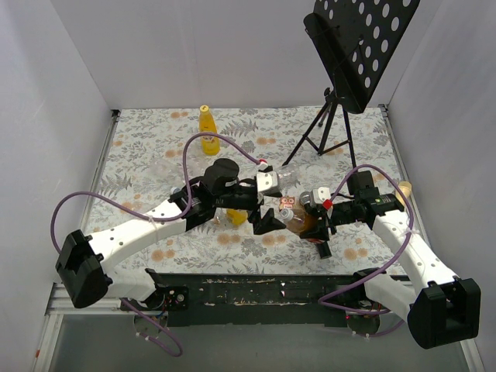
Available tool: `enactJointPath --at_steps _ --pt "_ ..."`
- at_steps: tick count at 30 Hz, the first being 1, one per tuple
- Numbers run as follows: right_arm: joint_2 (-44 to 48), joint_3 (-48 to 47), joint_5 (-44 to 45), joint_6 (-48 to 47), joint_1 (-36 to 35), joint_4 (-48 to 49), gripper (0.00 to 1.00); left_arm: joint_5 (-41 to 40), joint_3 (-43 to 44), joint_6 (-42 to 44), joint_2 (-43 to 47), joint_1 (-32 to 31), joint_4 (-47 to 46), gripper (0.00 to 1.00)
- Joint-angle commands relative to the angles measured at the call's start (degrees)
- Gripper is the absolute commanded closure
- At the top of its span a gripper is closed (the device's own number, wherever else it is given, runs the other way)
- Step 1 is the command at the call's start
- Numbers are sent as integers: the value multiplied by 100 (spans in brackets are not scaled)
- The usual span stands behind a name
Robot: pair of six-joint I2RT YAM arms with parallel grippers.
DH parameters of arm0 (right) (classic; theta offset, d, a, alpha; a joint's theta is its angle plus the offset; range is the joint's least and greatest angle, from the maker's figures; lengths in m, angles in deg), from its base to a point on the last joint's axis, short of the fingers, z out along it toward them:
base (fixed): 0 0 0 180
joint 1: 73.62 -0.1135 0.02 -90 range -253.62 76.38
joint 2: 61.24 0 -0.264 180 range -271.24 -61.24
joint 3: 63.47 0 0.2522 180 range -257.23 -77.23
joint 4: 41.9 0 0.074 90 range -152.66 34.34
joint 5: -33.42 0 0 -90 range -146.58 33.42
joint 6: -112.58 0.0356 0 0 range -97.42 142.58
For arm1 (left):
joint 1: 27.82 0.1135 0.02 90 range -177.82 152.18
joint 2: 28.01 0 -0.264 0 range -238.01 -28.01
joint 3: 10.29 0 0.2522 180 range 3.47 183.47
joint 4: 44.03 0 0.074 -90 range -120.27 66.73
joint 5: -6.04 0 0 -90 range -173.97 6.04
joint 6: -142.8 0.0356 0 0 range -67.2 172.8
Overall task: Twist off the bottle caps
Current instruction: Unscrew the bottle cap from the plastic bottle.
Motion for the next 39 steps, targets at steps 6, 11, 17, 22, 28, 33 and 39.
enactJointPath --at_steps 6,11,17,22,28,33,39 --pt "76 -25 -249 -52 11 -26 99 228 383 94 -268 -44 -126 12" --pt "93 1 -232 -61 11 -17 99 246 419 68 -374 -61 -126 20" --pt "93 27 -240 -43 20 18 99 184 419 -99 -348 -62 -152 32" --pt "84 45 -232 -8 20 44 99 167 296 -231 -155 -62 -257 35" --pt "32 36 -223 27 11 97 99 131 164 -345 -5 -62 -319 42" --pt "5 19 -232 53 11 97 99 140 129 -415 -14 -62 -328 50" --pt "-21 10 -223 71 11 97 99 140 94 -433 -49 -62 -293 51"
